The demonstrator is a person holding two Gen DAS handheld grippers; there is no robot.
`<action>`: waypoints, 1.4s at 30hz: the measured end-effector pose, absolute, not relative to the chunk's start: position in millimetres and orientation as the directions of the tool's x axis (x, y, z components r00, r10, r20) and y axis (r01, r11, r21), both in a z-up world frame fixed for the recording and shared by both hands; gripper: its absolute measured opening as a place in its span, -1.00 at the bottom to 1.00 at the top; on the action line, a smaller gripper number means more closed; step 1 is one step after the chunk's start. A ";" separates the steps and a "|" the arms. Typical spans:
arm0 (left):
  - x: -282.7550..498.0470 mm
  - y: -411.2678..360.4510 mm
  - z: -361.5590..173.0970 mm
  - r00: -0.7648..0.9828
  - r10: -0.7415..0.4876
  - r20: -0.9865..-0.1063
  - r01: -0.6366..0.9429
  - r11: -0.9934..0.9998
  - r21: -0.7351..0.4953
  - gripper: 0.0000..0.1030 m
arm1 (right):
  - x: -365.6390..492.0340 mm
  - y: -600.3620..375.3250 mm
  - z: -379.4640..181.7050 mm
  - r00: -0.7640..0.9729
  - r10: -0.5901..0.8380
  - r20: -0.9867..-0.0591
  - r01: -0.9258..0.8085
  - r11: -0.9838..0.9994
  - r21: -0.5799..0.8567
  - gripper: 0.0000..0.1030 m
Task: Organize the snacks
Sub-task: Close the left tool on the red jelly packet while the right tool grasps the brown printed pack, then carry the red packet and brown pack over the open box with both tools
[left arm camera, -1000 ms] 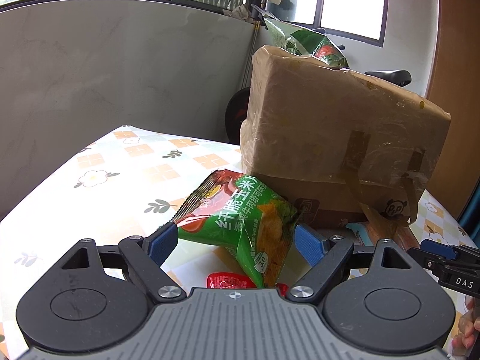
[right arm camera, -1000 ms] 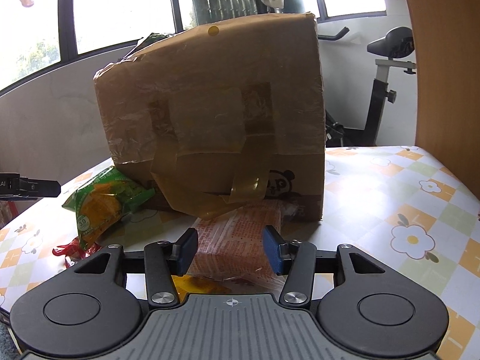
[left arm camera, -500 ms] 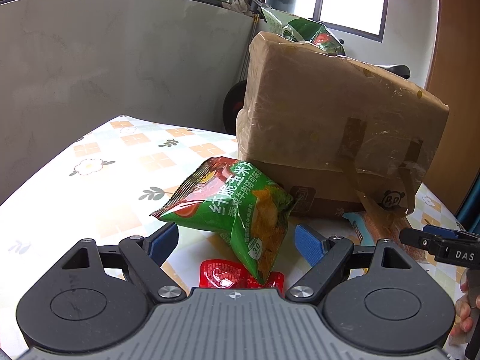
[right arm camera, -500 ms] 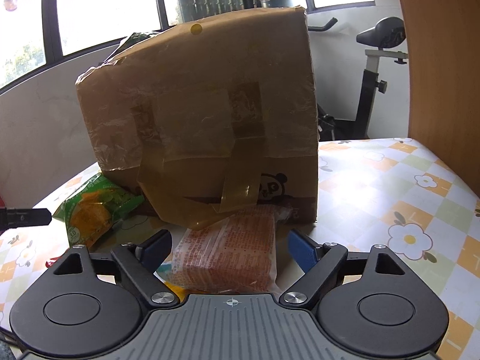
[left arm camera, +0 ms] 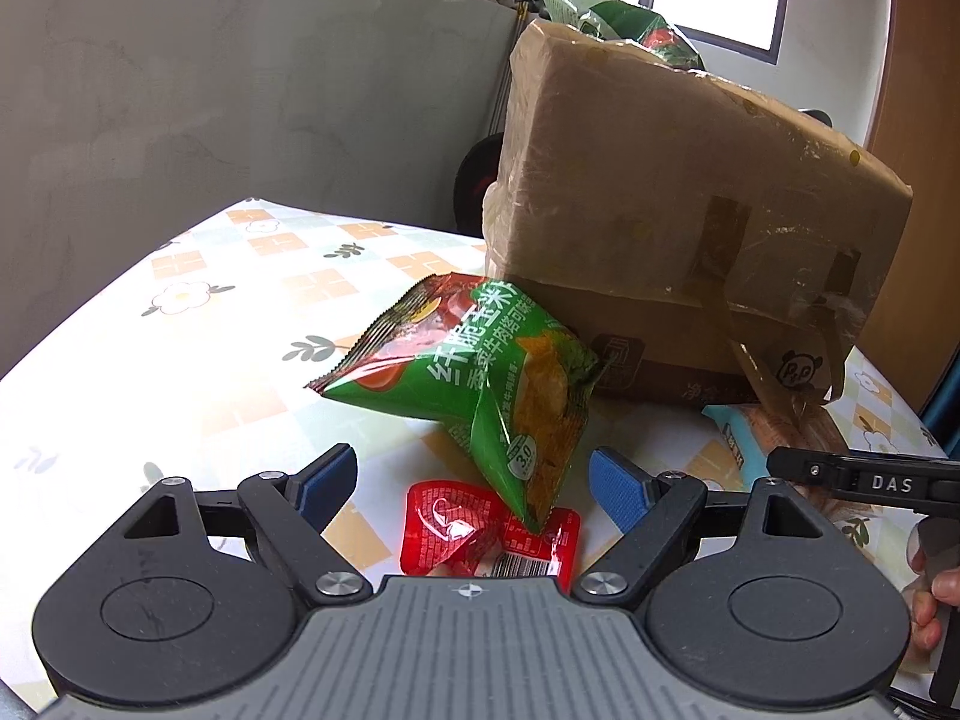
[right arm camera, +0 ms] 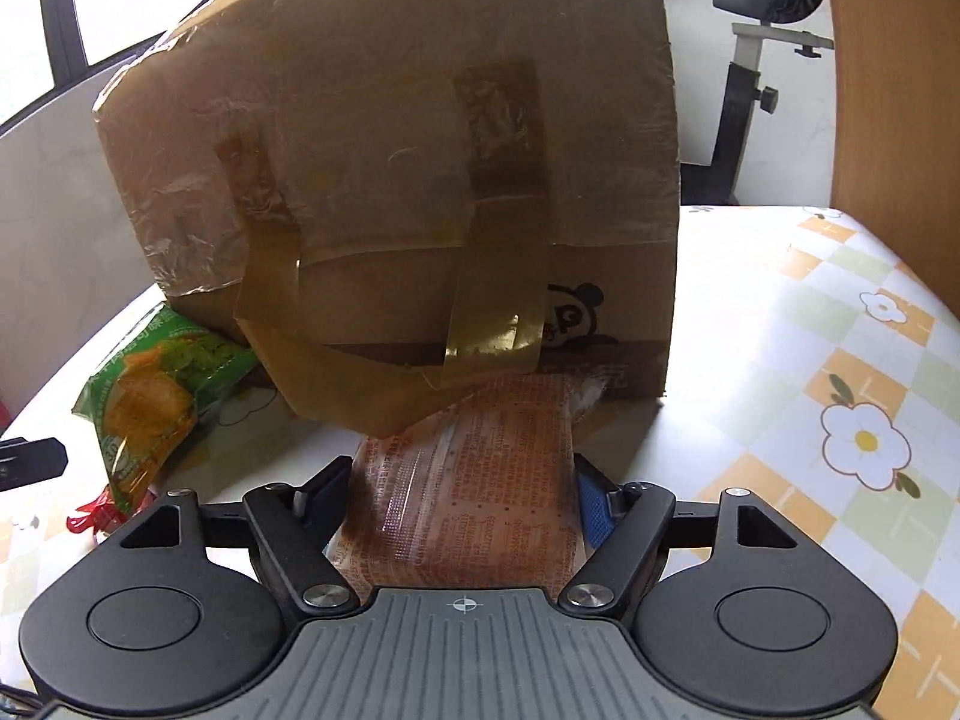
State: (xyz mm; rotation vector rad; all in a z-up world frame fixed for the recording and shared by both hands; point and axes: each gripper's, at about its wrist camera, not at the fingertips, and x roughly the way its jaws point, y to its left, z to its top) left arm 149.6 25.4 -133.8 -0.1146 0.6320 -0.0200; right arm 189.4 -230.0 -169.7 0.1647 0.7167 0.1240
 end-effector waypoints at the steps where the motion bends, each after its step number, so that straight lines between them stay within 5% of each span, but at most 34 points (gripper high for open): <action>1: 150.0 24.5 -136.0 0.802 -0.056 -0.595 -0.015 0.993 -0.114 0.68 | 184.7 -232.0 -170.3 0.752 0.179 -0.634 -0.065 0.978 0.199 0.36; 8: 150.5 16.9 -149.4 0.776 -0.044 -0.630 -0.010 0.997 -0.082 0.68 | 173.9 -236.6 -171.7 0.776 0.198 -0.599 -0.103 0.977 0.189 0.35; 14: 152.2 27.0 -154.1 0.763 -0.010 -0.646 -0.068 0.993 -0.095 0.18 | 172.5 -239.9 -170.3 0.779 0.215 -0.590 -0.113 0.972 0.205 0.35; 33: 162.4 22.1 -170.2 0.765 0.021 -0.644 -0.059 0.998 -0.038 0.13 | 171.5 -241.7 -169.9 0.778 0.223 -0.587 -0.120 0.970 0.210 0.35; 36: 162.4 24.3 -170.5 0.771 0.017 -0.637 -0.061 0.997 -0.047 -0.11 | 171.6 -241.9 -169.9 0.778 0.224 -0.587 -0.120 0.970 0.211 0.35; 42: 158.3 29.7 -167.7 0.766 -0.009 -0.642 -0.067 0.993 -0.094 -0.22 | 171.9 -242.0 -169.9 0.778 0.223 -0.587 -0.120 0.970 0.210 0.35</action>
